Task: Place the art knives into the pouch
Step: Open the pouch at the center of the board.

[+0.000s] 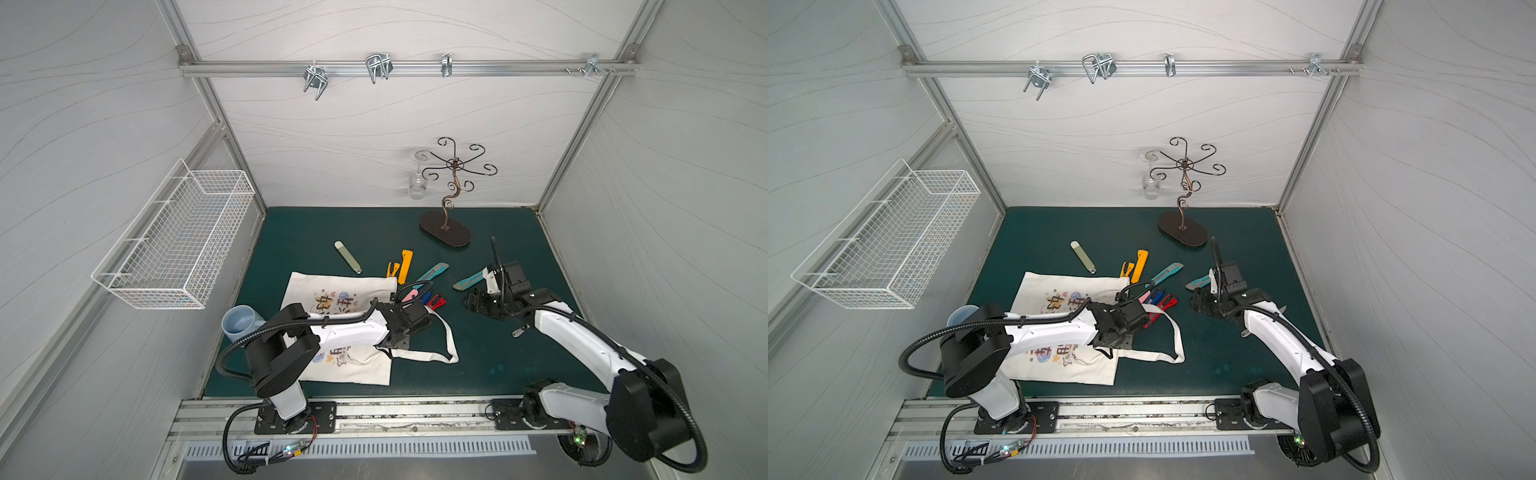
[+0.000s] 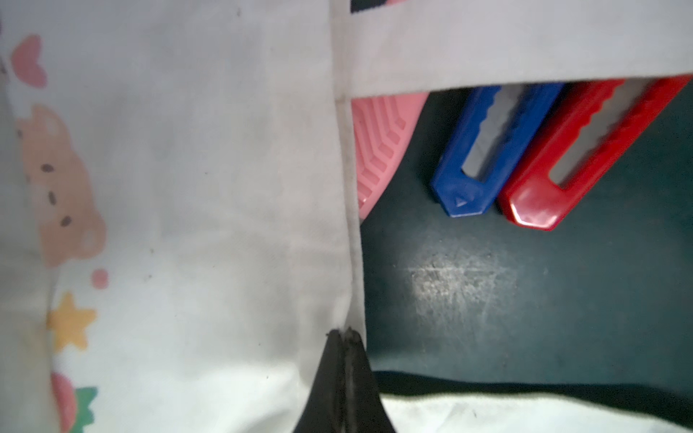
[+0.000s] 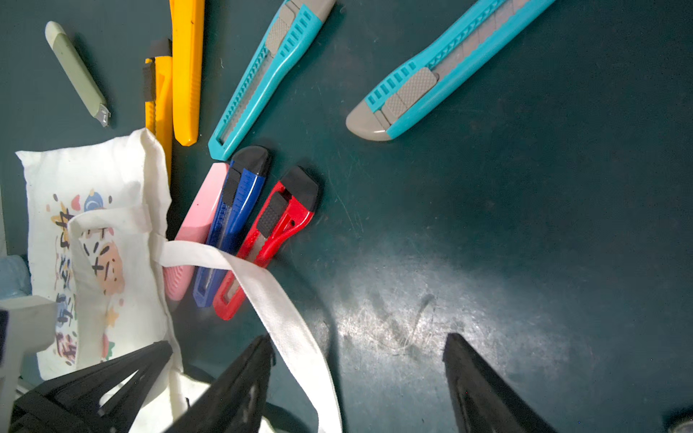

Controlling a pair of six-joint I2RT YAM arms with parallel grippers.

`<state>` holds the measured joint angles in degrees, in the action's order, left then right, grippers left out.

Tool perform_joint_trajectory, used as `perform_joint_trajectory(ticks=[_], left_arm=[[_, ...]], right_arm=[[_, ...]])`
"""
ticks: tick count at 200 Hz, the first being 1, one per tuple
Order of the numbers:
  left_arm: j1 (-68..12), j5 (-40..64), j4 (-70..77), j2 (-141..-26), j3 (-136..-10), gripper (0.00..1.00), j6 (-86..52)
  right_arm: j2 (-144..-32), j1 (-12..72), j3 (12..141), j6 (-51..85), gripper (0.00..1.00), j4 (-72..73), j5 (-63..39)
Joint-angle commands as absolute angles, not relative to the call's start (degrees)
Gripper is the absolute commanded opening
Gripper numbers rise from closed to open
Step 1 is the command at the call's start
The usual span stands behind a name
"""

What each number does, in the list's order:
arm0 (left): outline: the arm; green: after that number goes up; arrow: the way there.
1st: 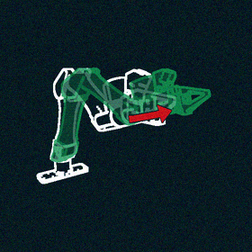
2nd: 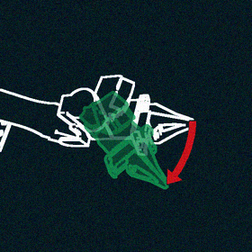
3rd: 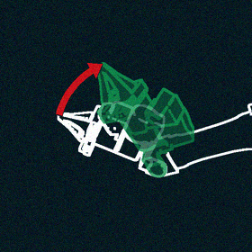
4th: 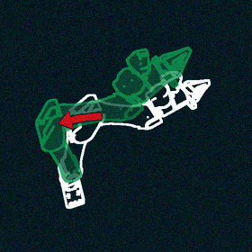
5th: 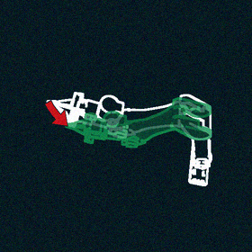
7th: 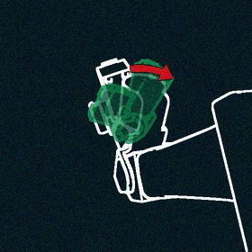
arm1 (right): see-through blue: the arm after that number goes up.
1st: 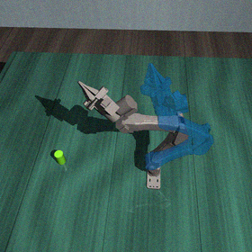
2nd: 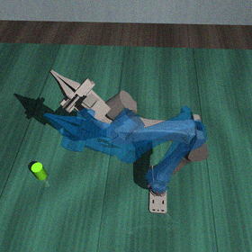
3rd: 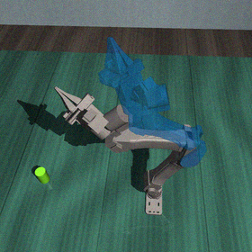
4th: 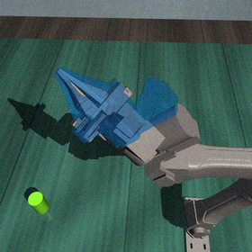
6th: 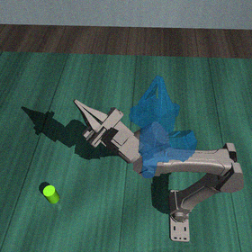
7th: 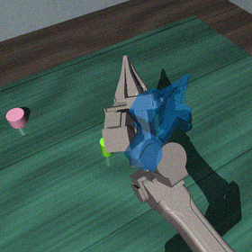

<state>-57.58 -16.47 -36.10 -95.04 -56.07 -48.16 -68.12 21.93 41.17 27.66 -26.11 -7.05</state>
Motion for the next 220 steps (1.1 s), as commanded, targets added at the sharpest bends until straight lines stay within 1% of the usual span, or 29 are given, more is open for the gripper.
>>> perform_joint_trajectory(ticks=[1,45,99,149,174,220], left_arm=[[-56.6,-19.0,-38.0,-90.8,-57.8,0.00,-47.7],[-55.0,-20.1,-41.9,-83.0,-59.8,0.00,-45.6],[-53.7,-21.0,-44.4,-76.1,-59.7,0.00,-45.3],[-53.3,-22.4,-45.6,-71.4,-60.6,0.00,-44.5],[-53.3,-23.2,-46.7,-69.7,-61.7,0.00,-43.8],[-52.7,-24.4,-47.8,-67.1,-62.6,0.00,-43.0]], right_arm=[[-68.5,22.7,41.2,26.5,0.74,-26.7,-6.0],[-69.3,26.2,43.0,24.8,0.74,-27.2,-8.0],[-71.2,36.5,44.6,24.5,0.75,-23.5,-13.2],[-76.0,44.5,46.0,30.2,0.75,-15.9,-18.2],[-79.7,46.1,46.3,34.6,0.75,-11.7,-20.9],[-84.3,48.0,43.4,44.5,0.73,-2.1,-20.7]])
